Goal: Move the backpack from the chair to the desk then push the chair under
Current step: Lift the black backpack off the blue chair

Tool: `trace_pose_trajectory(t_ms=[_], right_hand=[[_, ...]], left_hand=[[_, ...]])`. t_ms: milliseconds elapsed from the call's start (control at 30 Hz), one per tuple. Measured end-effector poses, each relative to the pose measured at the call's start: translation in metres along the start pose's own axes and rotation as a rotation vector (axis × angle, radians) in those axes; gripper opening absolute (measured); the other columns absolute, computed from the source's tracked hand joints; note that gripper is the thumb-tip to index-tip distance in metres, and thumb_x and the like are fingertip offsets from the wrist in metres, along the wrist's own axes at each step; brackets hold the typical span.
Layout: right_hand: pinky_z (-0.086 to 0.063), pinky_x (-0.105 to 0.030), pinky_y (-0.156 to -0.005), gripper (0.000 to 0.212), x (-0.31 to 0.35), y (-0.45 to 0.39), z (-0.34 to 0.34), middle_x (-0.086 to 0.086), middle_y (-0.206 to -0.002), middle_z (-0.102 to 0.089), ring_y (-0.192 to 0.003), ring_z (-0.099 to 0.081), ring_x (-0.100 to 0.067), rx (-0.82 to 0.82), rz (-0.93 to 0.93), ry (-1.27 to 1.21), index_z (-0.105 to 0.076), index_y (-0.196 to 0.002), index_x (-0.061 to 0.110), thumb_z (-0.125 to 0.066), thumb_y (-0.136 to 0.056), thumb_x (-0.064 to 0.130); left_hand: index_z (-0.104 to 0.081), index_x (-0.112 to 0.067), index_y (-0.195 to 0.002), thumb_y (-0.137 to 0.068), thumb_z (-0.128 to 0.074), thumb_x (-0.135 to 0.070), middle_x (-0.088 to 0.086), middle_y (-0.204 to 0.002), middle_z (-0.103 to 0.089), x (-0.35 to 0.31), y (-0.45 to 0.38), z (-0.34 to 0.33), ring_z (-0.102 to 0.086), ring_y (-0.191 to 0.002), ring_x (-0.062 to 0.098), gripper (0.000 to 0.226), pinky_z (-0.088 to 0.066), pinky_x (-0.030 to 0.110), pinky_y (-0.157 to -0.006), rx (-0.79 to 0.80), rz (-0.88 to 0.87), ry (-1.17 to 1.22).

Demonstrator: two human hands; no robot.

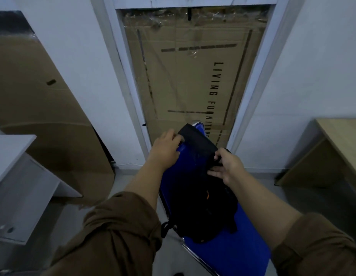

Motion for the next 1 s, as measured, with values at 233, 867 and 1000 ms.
trace_pose_trajectory(t_ms=[233,867,1000], right_hand=[[-0.061,-0.044,-0.070,0.022,-0.002,0.012,0.010,-0.014,-0.108,-0.059,-0.106,-0.061,-0.040,0.002,0.024,-0.008,-0.048,-0.059,0.011,-0.057,-0.079,0.013],[-0.057,-0.037,-0.057,0.020,0.018,0.045,0.077,-0.008,-0.079,-0.057,-0.078,-0.061,-0.029,-0.180,0.190,-0.337,-0.047,-0.065,0.009,-0.049,-0.085,0.010],[-0.058,-0.039,-0.057,0.020,0.026,0.071,0.093,-0.011,-0.083,-0.055,-0.077,-0.061,-0.030,-0.211,0.253,-0.385,-0.048,-0.065,0.007,-0.051,-0.085,0.009]], left_hand=[[-0.025,-0.030,-0.151,-0.096,-0.028,0.002,0.001,-0.164,-0.009,-0.014,-0.051,-0.040,-0.012,-0.151,0.025,0.064,-0.024,0.041,-0.120,0.131,0.075,0.066],[-0.021,-0.044,-0.149,-0.097,-0.046,-0.018,-0.002,-0.154,-0.040,-0.136,-0.055,-0.098,-0.038,-0.140,0.023,0.063,-0.031,0.037,-0.115,0.864,-0.161,0.287],[-0.046,-0.035,-0.140,-0.097,-0.044,-0.019,0.000,-0.147,-0.049,-0.177,-0.038,-0.066,-0.043,-0.135,0.023,0.046,-0.034,0.030,-0.105,0.777,-0.211,0.353]])
Point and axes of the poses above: each hand's wrist, its own y-axis away from the middle knuckle, its own z-axis out of the back of the hand, x = y × z, the point moved 8 cm from there along -y, towards the middle knuckle
